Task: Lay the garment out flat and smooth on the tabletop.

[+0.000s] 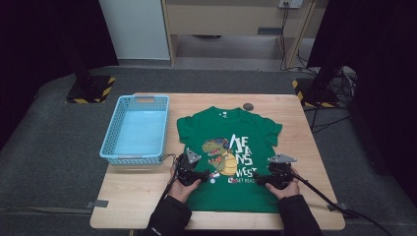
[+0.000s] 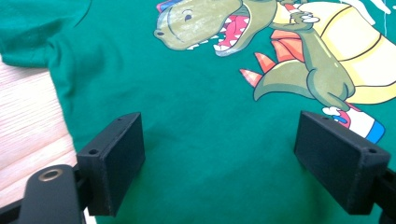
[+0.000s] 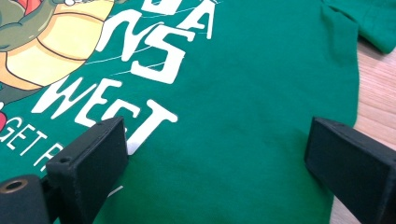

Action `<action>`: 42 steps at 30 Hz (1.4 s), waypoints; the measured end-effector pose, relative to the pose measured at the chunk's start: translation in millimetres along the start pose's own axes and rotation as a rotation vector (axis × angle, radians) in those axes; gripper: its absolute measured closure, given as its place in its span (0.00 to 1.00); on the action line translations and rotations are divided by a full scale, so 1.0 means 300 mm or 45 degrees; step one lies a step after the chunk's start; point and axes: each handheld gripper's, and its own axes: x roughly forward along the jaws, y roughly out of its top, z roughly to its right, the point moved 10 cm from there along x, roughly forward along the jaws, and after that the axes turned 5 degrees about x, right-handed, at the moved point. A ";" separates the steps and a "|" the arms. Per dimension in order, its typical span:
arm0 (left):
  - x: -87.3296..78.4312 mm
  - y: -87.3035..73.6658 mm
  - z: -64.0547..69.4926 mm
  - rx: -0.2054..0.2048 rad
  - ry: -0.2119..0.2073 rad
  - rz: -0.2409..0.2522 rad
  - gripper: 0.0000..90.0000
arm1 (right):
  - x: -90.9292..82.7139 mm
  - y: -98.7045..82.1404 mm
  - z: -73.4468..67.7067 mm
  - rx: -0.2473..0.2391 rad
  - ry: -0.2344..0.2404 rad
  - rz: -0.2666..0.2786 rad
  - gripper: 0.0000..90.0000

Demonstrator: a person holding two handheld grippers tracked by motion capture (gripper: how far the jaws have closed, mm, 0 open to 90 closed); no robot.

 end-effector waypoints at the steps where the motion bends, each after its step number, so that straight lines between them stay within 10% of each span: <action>1: -0.003 -0.003 -0.004 -0.004 0.001 -0.003 0.17 | 0.003 0.002 -0.004 -0.003 0.001 -0.002 0.06; 42: -0.075 -0.012 -0.036 -0.062 -0.022 0.011 0.19 | 0.028 0.081 -0.091 0.019 0.041 0.025 0.07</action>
